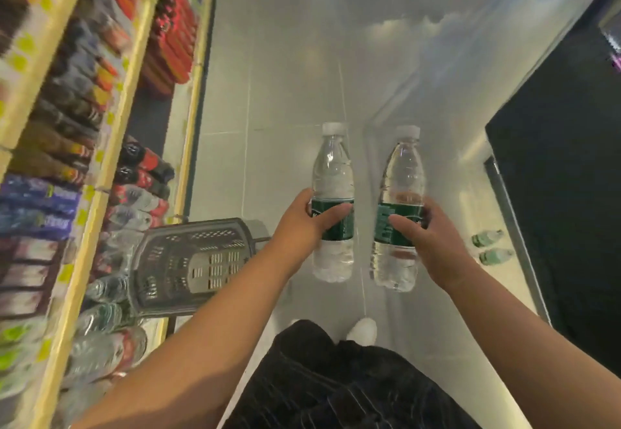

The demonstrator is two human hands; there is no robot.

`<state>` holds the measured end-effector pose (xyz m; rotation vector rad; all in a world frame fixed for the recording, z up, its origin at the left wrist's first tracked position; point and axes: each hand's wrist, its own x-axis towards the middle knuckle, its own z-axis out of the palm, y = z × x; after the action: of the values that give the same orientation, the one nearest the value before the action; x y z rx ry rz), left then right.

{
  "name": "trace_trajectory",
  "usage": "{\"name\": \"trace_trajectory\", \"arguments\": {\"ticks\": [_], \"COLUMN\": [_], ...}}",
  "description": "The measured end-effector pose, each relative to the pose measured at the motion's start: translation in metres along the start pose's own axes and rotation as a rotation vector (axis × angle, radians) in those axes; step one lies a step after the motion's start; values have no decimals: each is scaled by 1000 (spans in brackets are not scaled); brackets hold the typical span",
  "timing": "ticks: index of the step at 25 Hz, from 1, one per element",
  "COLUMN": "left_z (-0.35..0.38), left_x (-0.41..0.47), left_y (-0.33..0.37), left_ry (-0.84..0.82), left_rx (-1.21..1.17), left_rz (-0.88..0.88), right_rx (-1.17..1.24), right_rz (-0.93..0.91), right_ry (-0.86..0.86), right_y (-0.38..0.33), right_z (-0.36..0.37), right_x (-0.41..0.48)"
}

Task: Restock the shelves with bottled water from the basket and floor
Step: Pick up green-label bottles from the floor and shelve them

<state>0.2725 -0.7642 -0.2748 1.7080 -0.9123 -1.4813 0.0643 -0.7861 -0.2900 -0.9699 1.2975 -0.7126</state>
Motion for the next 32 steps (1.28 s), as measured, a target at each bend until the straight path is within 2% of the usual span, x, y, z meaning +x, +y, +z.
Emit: {"name": "trace_trajectory", "arguments": {"ticks": [6, 12, 17, 25, 28, 32], "left_z": [-131, -266, -346, -400, -403, -397], "left_x": [-73, -157, -225, -288, -308, -332], "left_y": [-37, -90, -128, -172, -185, -198], "left_ry": [296, 515, 707, 1067, 1230, 1464], "left_rx": [-165, -292, -395, -682, -735, -793], "left_rz": [10, 1, -3, -46, -76, -105], "right_rx": [-200, -305, -409, -632, -757, -801], "right_rz": [-68, -88, -113, -141, -208, -161], "right_ry": [-317, -540, -765, -1160, -1330, -1529], "right_y": [-16, -12, -4, 2, 6, 11], "right_z": [150, 308, 422, 561, 605, 650], "right_x": [-7, -45, -77, -96, -98, -119]}}
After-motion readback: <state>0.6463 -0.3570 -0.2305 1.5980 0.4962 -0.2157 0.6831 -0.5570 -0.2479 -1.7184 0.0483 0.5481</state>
